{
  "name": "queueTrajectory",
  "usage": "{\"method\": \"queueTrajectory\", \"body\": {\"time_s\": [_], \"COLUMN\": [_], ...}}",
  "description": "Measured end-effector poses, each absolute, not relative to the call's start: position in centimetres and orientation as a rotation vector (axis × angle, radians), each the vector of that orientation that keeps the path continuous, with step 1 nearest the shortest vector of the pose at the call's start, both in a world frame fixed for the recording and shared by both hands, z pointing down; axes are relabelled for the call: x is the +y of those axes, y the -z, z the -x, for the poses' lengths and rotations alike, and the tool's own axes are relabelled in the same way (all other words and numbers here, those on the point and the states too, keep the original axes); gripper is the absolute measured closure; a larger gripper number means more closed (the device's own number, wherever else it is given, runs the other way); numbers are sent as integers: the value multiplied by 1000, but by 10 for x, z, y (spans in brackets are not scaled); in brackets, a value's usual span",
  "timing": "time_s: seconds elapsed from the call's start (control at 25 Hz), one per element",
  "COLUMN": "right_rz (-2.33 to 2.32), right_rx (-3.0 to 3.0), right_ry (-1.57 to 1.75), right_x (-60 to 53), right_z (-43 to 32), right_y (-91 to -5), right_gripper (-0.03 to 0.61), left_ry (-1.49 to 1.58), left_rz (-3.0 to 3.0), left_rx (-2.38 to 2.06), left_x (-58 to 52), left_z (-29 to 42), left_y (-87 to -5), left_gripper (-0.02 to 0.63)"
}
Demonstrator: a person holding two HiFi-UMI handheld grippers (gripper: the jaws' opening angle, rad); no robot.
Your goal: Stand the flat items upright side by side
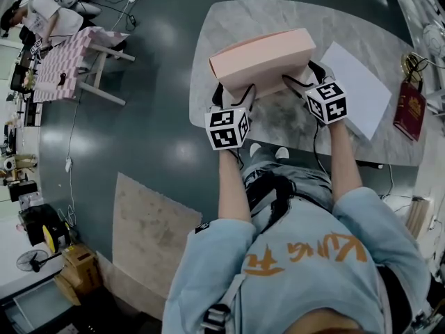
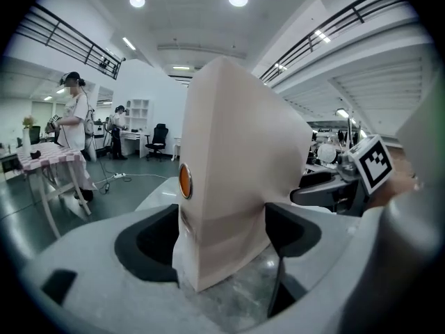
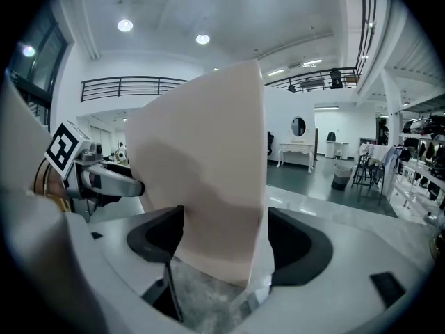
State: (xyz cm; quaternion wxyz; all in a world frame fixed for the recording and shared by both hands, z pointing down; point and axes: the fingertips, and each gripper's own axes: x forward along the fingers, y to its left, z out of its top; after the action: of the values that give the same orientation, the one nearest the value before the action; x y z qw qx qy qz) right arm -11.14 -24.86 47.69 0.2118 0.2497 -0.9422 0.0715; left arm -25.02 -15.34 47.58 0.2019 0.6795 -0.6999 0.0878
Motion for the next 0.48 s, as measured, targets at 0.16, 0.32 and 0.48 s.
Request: {"method": "queueTrajectory", "body": {"time_s": [0.16,0.32,0.48], "right_rz": [-716,-737,-746], "right_rx": [-2638,-2644,-2651], "right_ry": [-218,-244,-283], "right_x": [-248,-245,-237], "right_z": [106,100,92], "right_y": [-471,-470,-471], "right_gripper": [198,199,230], "left_ry": [-209,-211,-190], "left_rz": [-1870,-1853,-1827], "left_rx": [-1965,-1963,-1970], "left_x": [-147,-139,-126], "left_z": [251,250,248], "left_y": [-477,-479,-480], "left_gripper": [212,212,236]}}
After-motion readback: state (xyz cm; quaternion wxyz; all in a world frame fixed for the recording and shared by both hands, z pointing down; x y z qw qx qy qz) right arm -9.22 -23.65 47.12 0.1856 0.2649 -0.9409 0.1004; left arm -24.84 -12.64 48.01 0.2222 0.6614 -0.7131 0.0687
